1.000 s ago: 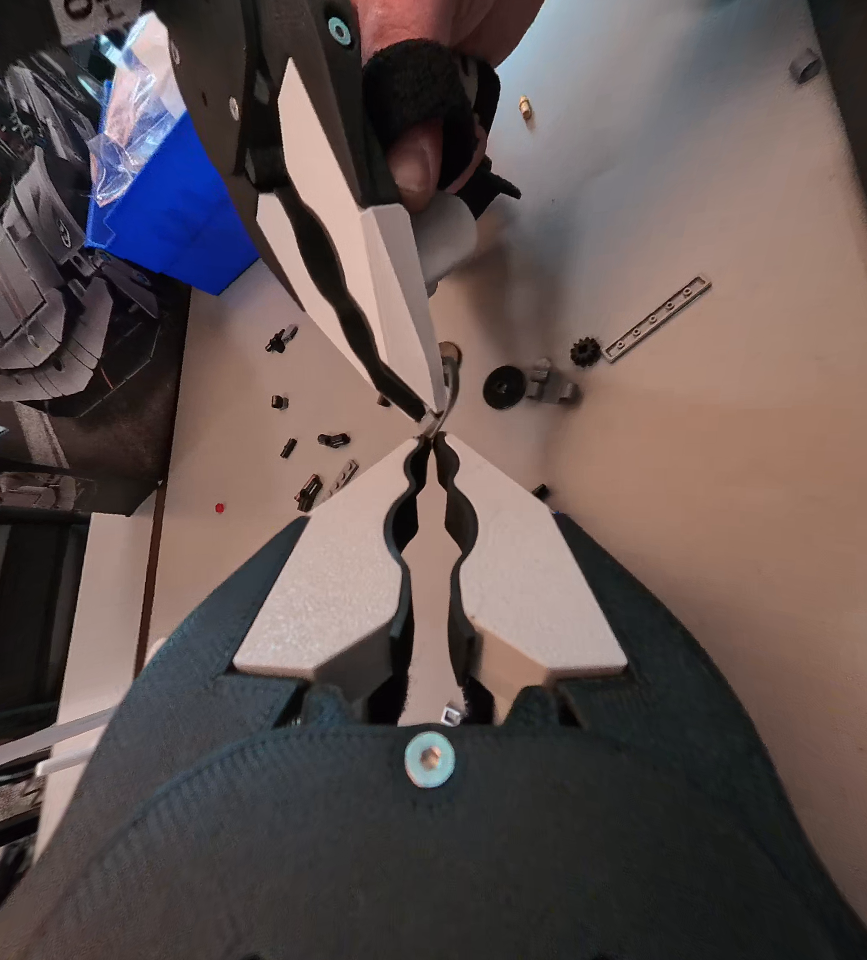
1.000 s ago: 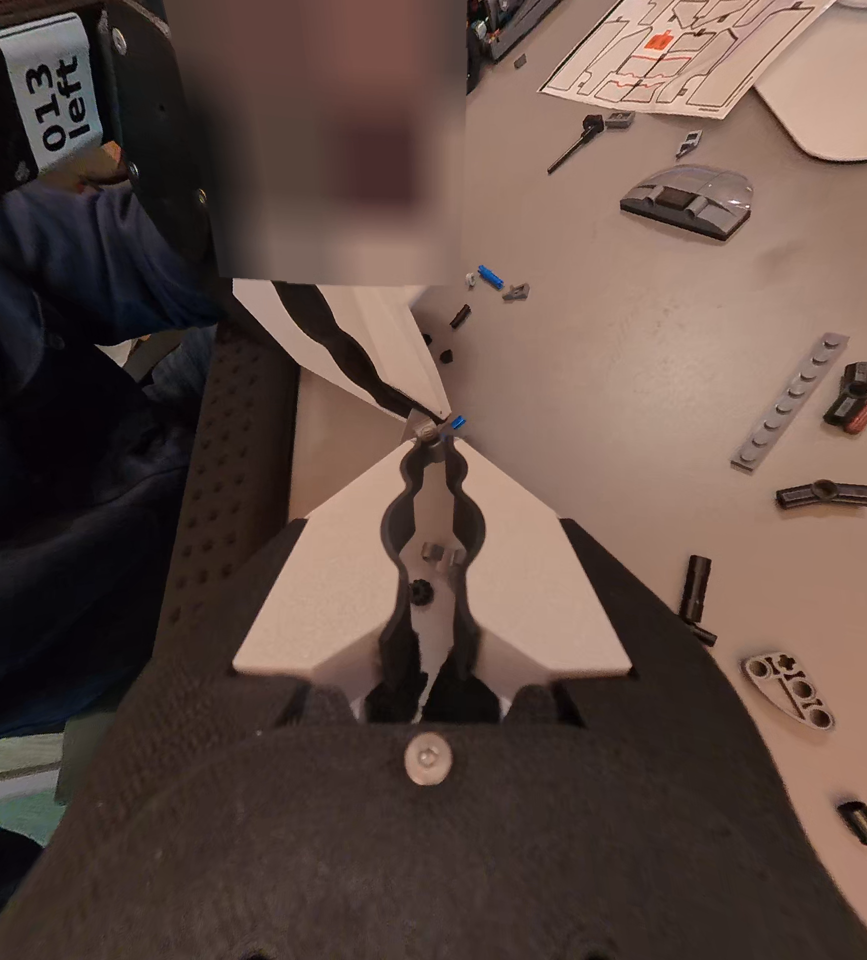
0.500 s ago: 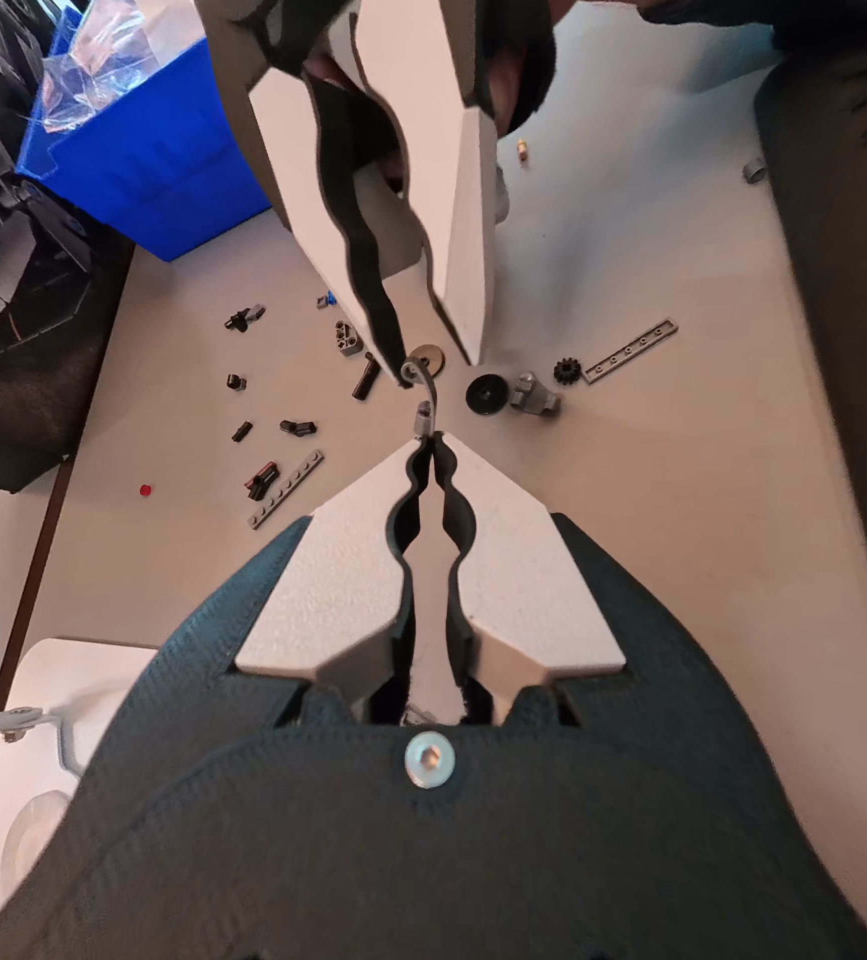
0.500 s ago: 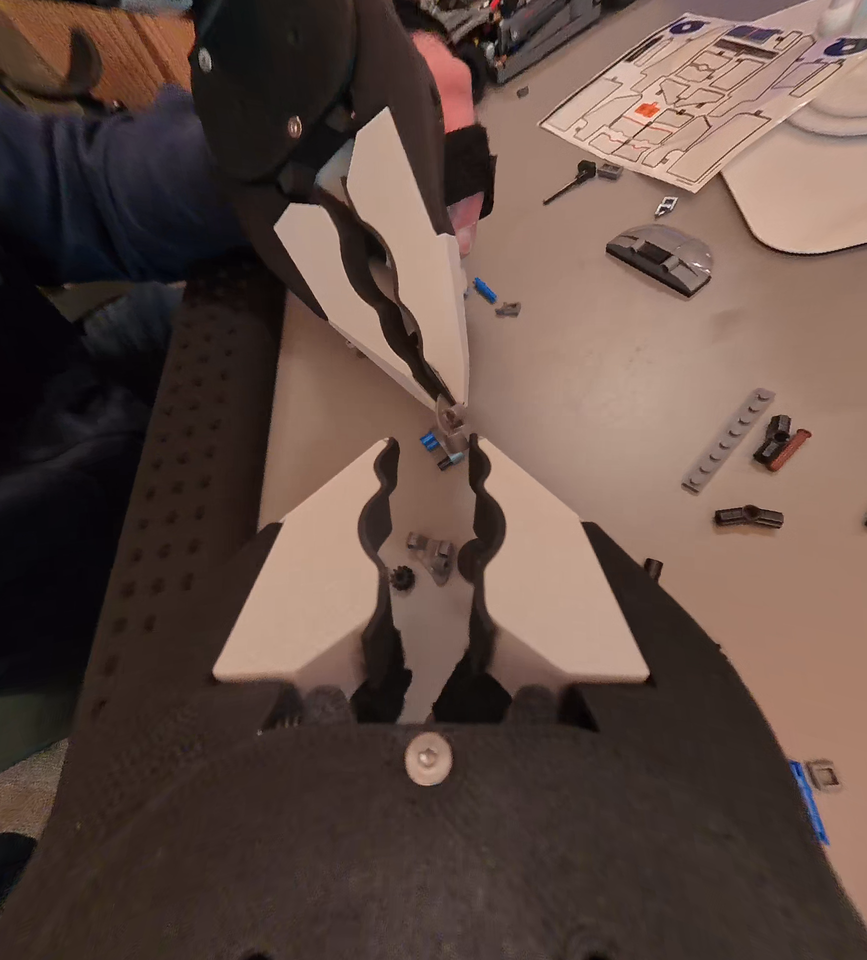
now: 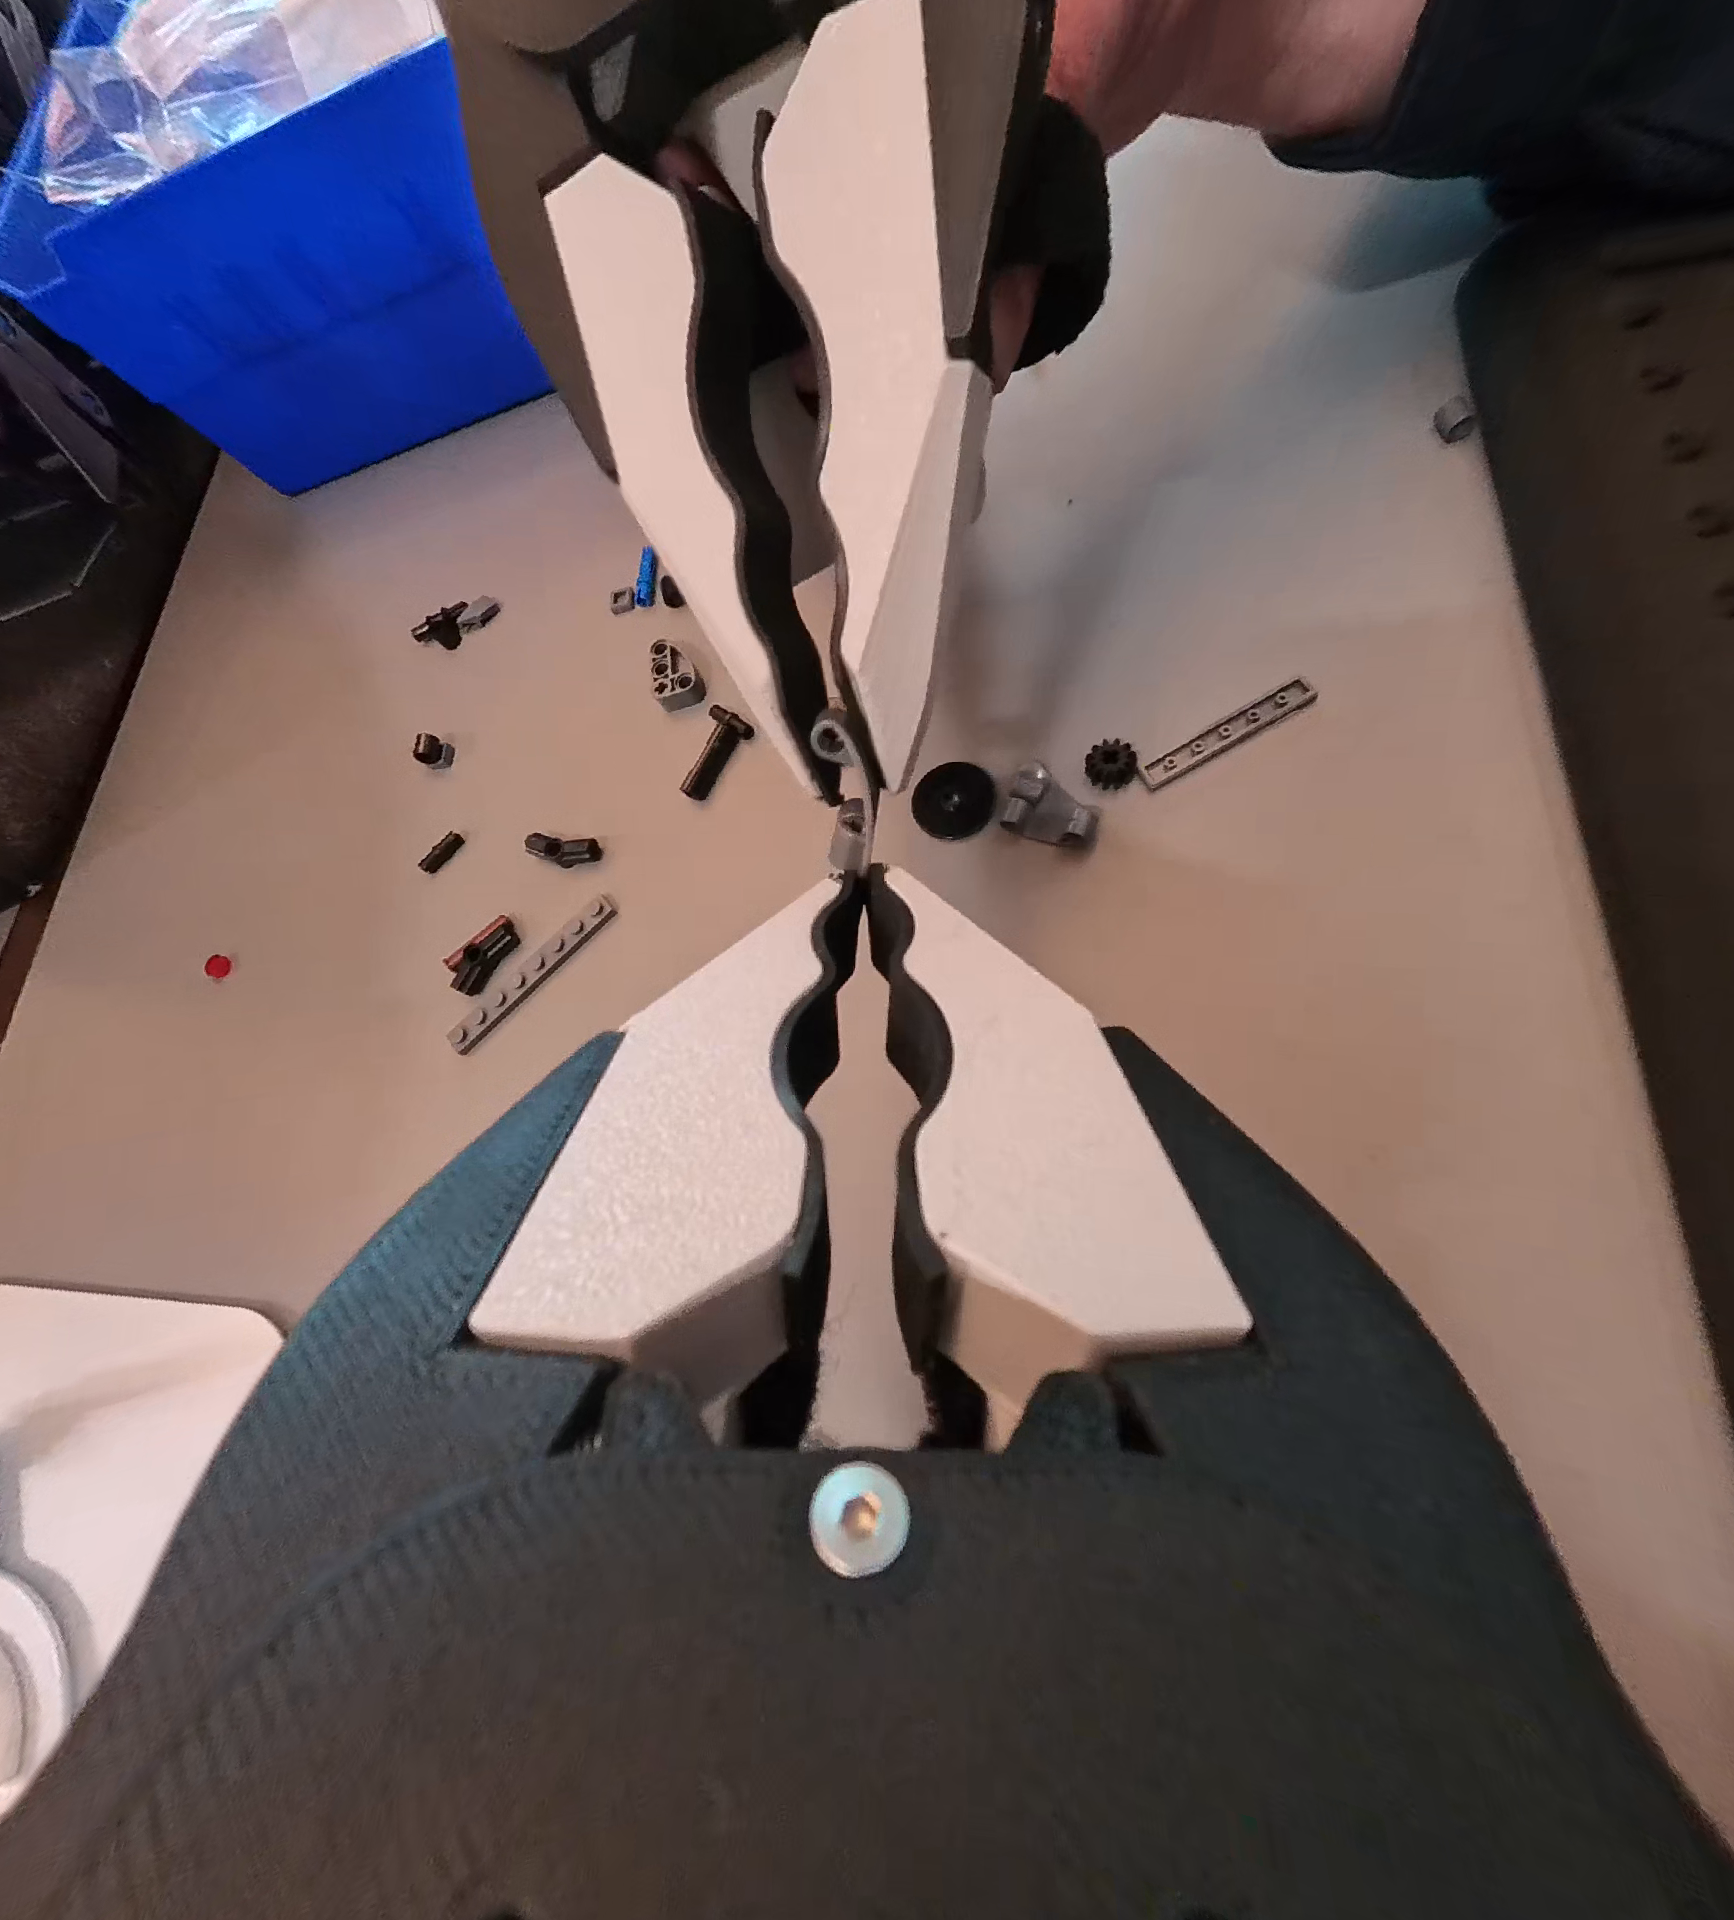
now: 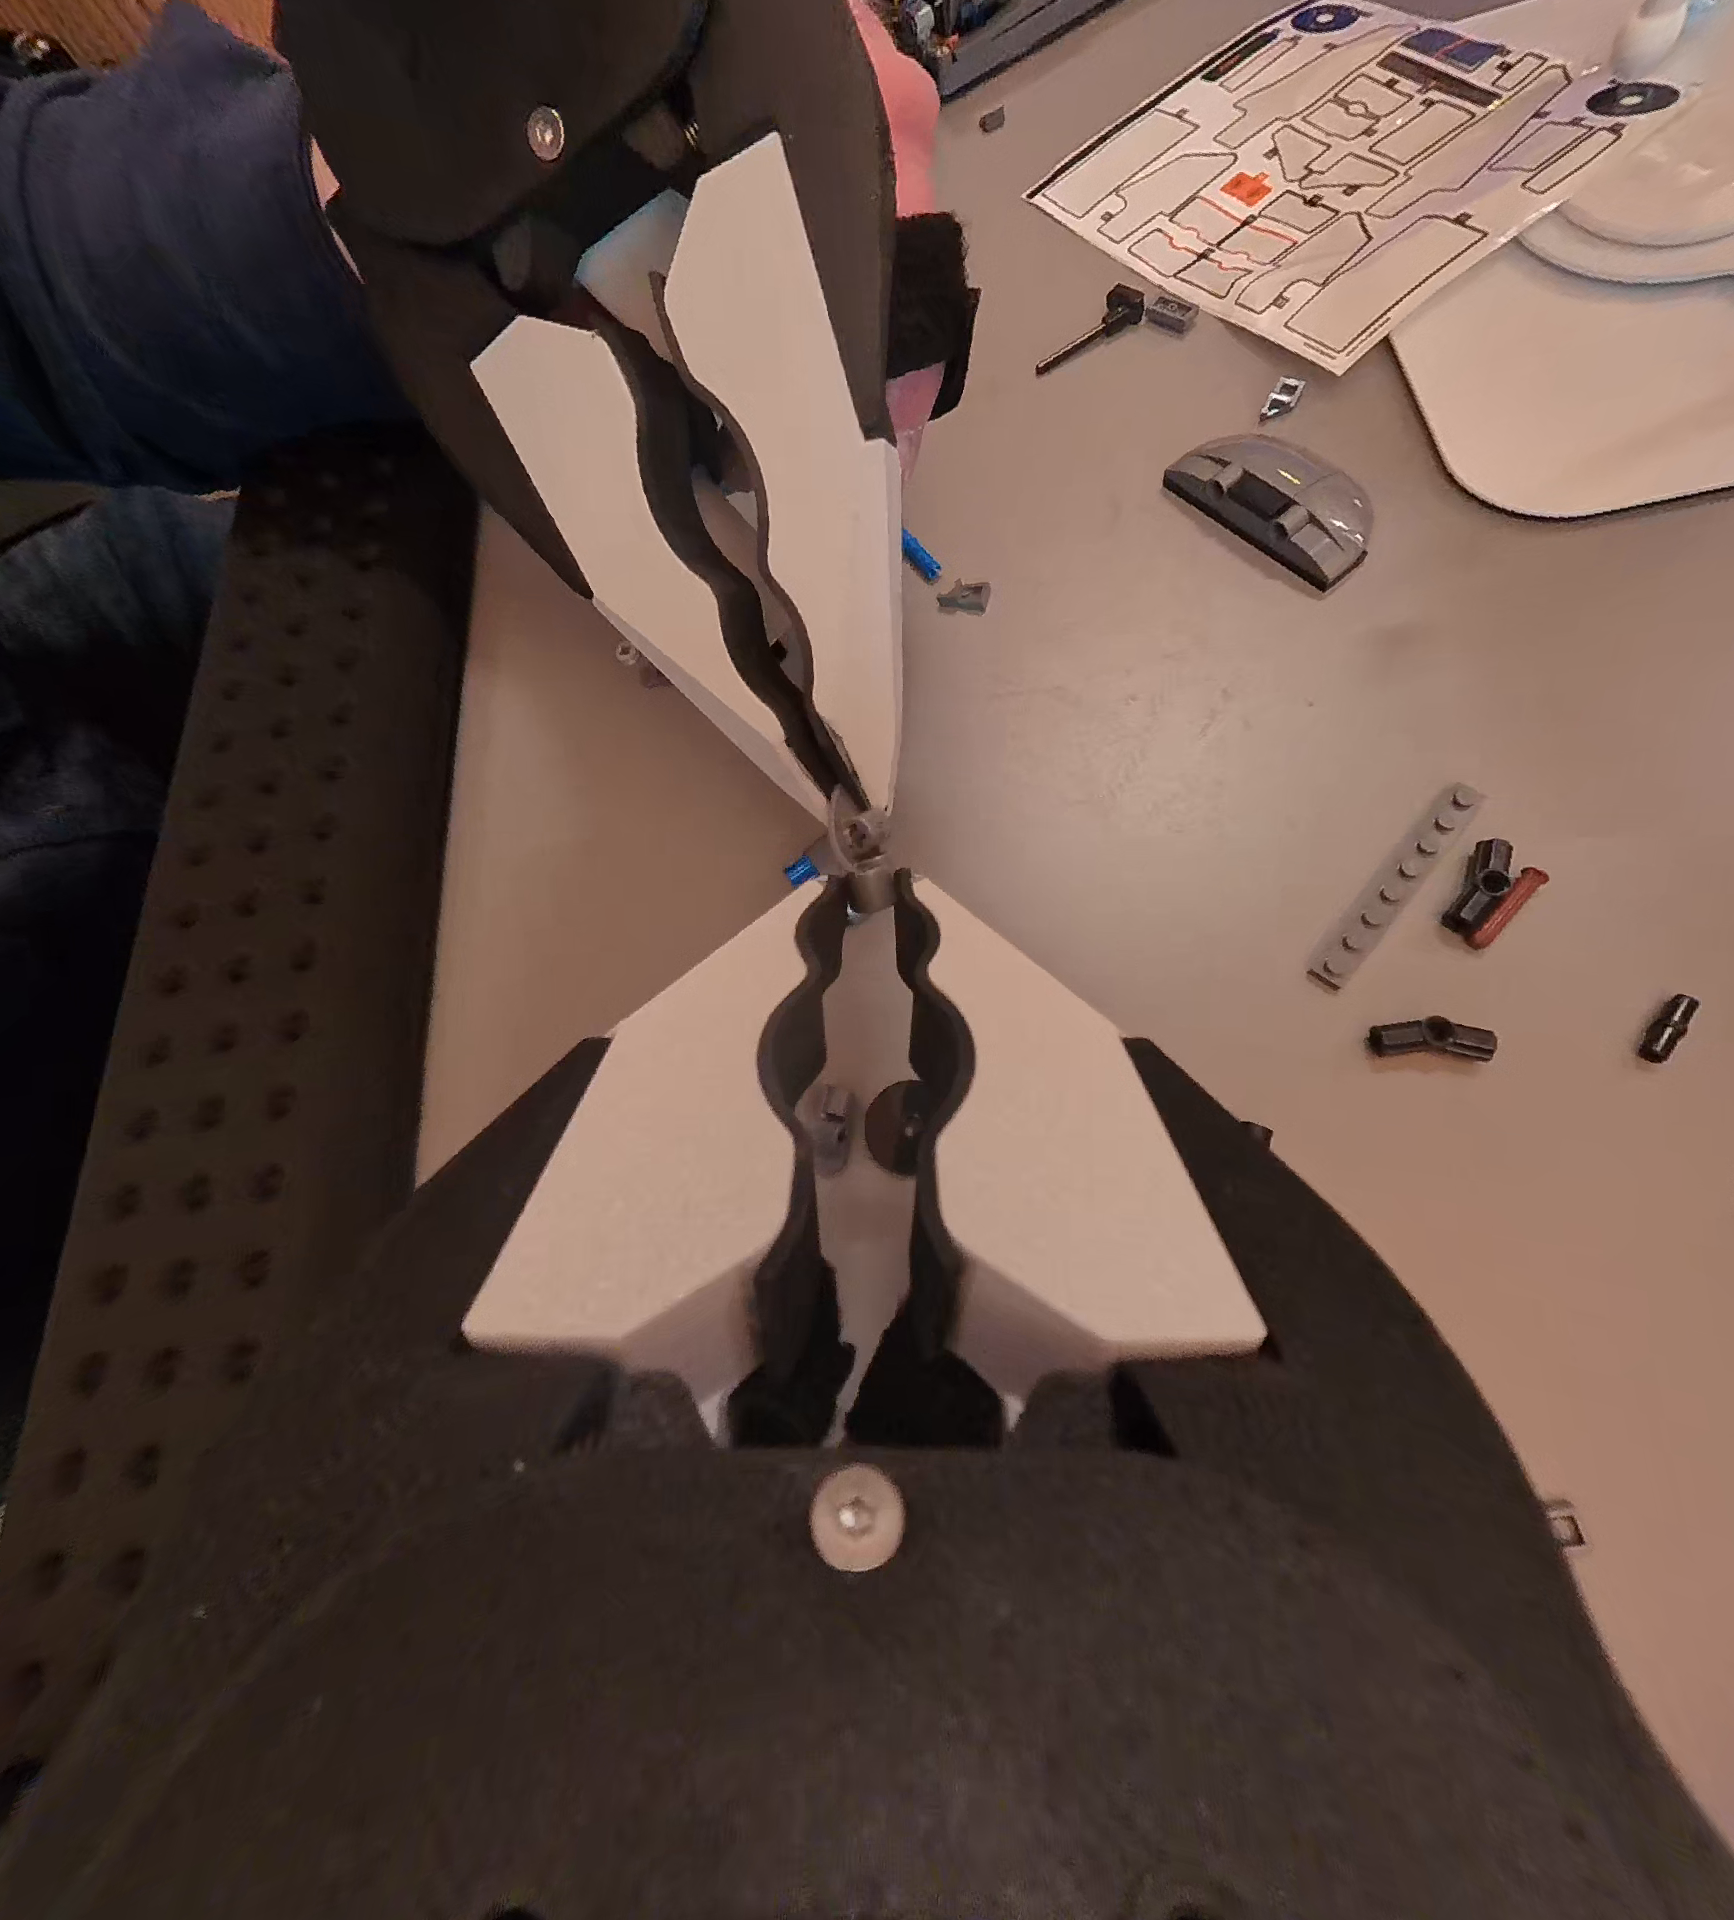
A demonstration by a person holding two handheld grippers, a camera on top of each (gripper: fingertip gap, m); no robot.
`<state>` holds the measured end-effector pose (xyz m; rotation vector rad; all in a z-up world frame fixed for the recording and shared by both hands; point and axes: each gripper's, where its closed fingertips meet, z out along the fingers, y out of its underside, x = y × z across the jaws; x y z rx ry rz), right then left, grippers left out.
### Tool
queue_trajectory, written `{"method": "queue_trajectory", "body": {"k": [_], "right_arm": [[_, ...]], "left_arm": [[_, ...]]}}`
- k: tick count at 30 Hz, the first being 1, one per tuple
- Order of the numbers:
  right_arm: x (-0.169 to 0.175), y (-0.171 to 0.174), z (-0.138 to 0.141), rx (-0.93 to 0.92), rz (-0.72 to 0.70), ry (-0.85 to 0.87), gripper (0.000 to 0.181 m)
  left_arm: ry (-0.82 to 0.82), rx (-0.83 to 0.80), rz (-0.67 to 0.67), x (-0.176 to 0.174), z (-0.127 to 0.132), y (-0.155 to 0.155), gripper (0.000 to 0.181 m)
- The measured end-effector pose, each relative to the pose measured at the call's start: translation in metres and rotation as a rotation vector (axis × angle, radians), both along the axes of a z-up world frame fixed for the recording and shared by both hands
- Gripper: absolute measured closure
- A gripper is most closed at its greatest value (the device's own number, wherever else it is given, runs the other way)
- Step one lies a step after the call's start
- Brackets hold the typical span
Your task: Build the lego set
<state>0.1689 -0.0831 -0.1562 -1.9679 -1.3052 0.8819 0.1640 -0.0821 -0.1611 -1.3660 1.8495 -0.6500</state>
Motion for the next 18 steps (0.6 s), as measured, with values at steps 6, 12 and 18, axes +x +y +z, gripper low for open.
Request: {"method": "queue_trajectory", "body": {"k": [6, 12, 18], "right_arm": [[-0.0014, 0.0016, 0.0022, -0.001, -0.010, 0.017, 0.173], [0.0001, 0.0026, 0.0021, 0.004, -0.017, 0.010, 0.173], [-0.0021, 0.0033, 0.0054, 0.012, -0.019, 0.026, 0.173]], "left_arm": [[0.000, -0.045, -0.001, -0.0018, 0.0007, -0.0003, 0.181], [0.026, -0.139, -0.011, -0.0060, -0.0042, -0.0029, 0.181], [0.004, -0.228, -0.014, -0.0074, -0.0017, -0.0031, 0.181]]}}
